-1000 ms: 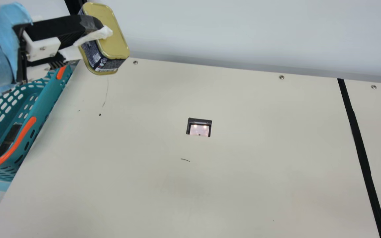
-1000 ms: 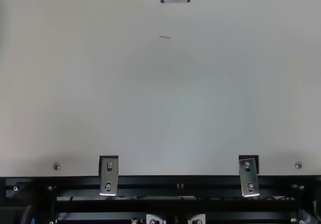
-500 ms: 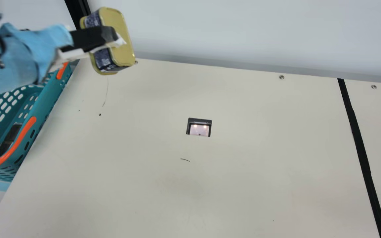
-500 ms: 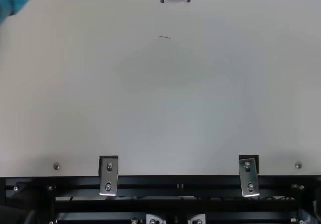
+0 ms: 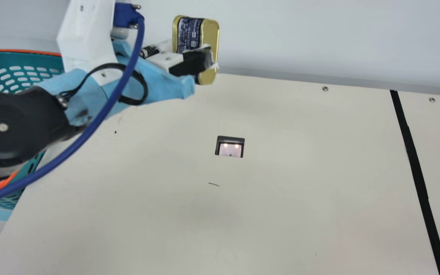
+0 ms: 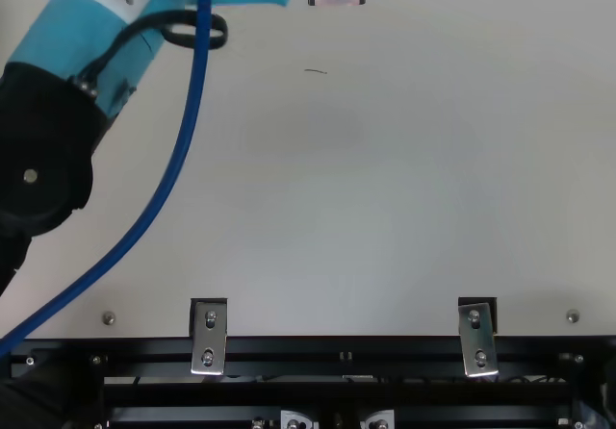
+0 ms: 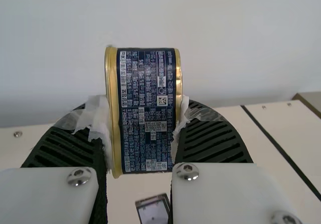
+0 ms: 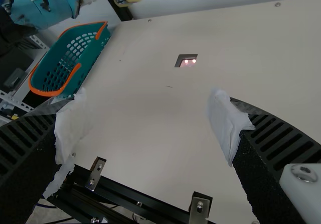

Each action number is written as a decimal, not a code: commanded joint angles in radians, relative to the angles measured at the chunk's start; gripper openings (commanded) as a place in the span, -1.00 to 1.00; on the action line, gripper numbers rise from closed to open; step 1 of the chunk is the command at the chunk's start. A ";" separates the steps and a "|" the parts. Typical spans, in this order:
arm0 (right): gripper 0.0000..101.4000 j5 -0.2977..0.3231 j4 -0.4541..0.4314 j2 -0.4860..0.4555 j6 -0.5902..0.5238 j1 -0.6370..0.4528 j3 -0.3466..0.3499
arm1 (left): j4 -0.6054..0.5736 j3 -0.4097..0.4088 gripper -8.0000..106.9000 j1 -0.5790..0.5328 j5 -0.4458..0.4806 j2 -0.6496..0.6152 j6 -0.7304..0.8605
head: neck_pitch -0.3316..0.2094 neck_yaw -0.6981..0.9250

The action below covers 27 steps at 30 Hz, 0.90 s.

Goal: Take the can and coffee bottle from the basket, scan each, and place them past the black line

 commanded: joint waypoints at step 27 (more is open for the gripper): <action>1.00 0.000 0.000 0.000 0.000 0.000 0.000 | 0.489 0.118 -0.68 -0.161 -0.311 0.249 -0.387 | -0.002 0.000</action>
